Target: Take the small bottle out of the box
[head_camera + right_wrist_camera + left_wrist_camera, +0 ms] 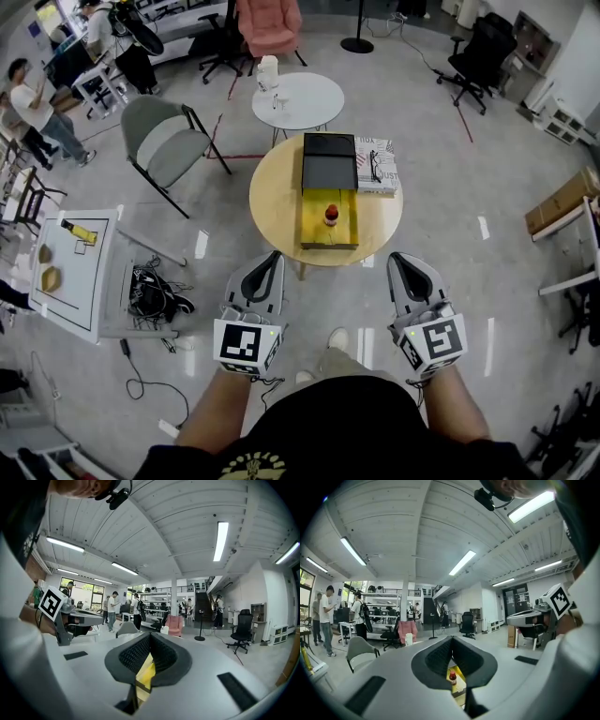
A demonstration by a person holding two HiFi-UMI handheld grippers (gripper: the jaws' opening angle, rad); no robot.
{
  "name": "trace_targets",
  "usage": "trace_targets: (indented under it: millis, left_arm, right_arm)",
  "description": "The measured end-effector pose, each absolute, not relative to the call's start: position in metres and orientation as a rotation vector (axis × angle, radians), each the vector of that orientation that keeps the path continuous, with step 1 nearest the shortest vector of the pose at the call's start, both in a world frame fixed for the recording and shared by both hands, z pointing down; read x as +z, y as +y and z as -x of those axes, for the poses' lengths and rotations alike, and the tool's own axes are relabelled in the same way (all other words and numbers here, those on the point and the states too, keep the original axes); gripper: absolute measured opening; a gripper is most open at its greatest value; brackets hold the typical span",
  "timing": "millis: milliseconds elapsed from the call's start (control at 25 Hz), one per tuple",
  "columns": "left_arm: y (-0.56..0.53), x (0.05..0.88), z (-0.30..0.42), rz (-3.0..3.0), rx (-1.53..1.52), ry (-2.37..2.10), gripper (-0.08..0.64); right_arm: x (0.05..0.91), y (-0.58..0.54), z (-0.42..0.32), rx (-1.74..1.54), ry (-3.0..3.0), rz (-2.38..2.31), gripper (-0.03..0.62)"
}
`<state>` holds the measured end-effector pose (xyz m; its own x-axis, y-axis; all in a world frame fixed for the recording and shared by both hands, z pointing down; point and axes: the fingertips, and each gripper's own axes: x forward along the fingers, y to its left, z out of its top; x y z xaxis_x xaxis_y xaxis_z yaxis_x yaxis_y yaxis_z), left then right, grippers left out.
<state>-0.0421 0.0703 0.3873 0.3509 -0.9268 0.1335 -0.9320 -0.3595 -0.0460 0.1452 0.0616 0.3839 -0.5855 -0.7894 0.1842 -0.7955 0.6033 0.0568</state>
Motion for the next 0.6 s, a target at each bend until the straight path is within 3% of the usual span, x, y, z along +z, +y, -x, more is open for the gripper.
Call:
trace_targets:
  millis: [600]
  left_arm:
    - [0.011,0.367,0.029,-2.529,0.224,-1.843,0.014]
  right_arm:
    - [0.370,-0.007,-0.156,0.025,-2.703,-1.249,0.015]
